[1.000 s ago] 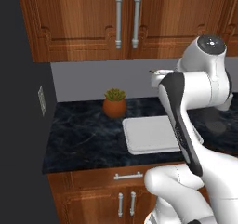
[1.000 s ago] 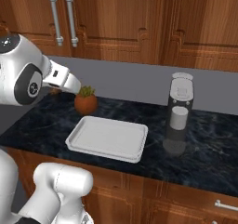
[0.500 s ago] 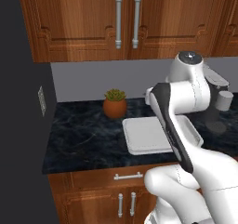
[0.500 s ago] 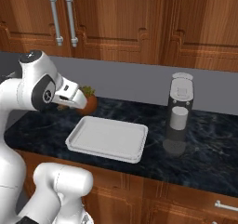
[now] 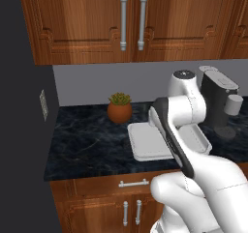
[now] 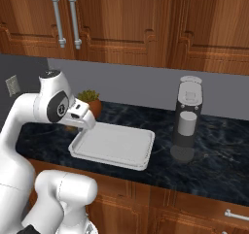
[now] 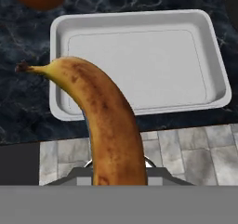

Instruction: Pick the banana and peach from the fridge and place them inside the tupperware on the counter.

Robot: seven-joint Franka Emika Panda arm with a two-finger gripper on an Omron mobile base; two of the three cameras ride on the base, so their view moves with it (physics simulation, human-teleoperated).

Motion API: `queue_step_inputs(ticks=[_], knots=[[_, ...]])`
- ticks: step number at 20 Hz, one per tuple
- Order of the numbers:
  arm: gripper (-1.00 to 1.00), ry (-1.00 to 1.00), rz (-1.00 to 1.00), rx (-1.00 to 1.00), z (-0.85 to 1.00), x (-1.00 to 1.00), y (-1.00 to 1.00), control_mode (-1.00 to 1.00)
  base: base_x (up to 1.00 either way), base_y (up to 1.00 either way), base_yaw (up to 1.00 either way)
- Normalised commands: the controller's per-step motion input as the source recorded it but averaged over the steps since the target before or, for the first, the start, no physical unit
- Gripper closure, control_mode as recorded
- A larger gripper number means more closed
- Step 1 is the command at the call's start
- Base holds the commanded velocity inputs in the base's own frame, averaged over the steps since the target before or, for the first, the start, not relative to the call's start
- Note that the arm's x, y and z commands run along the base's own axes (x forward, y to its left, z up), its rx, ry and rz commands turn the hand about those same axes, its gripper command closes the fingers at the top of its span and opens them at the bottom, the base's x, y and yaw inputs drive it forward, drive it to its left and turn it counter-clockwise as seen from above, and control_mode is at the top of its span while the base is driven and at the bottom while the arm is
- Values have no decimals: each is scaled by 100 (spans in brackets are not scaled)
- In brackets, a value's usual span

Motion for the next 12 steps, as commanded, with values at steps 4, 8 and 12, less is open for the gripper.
queue_step_inputs(ticks=[4, 8, 12], knots=[[100, 18, 0, 0, -56, 20, -5, -100, 0, 0, 0], [100, 9, 1, 0, -45, 16, -20, -100, 0, 0, 0], [100, 3, 1, 0, -40, 20, -18, -100, 0, 0, 0]])
